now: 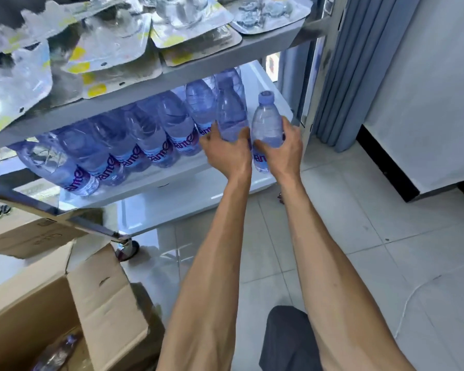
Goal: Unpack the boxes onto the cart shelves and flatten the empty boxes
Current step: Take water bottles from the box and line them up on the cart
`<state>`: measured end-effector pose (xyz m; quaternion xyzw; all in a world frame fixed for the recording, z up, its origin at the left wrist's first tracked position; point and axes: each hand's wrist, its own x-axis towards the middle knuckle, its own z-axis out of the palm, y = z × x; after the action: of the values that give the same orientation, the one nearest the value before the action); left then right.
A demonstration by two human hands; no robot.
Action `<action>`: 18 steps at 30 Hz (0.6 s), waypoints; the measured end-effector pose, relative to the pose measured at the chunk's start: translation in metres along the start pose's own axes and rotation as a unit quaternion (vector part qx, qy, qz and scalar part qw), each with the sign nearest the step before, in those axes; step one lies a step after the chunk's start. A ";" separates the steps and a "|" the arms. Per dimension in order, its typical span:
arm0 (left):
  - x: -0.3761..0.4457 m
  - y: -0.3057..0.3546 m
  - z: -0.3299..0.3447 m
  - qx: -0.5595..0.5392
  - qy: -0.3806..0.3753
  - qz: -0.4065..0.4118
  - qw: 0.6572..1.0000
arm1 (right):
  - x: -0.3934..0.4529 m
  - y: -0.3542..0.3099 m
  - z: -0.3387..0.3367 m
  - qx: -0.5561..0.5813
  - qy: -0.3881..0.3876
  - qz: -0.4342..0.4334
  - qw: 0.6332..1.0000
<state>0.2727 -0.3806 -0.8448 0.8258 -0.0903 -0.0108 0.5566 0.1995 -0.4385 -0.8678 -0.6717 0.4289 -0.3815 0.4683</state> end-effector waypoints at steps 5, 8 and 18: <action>0.021 -0.003 0.014 -0.029 -0.032 0.043 0.998 | 0.033 0.009 0.007 0.018 0.017 -0.017 1.000; 0.022 -0.007 0.016 -0.077 -0.020 0.027 0.996 | 0.039 0.012 0.011 0.031 0.020 -0.032 0.999; 0.022 -0.006 0.028 -0.187 0.034 0.064 0.980 | 0.049 0.005 0.019 0.096 0.051 -0.047 0.993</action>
<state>0.2919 -0.4078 -0.8592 0.6992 -0.1200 0.0365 0.7038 0.2325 -0.4797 -0.8720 -0.6231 0.3812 -0.4762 0.4895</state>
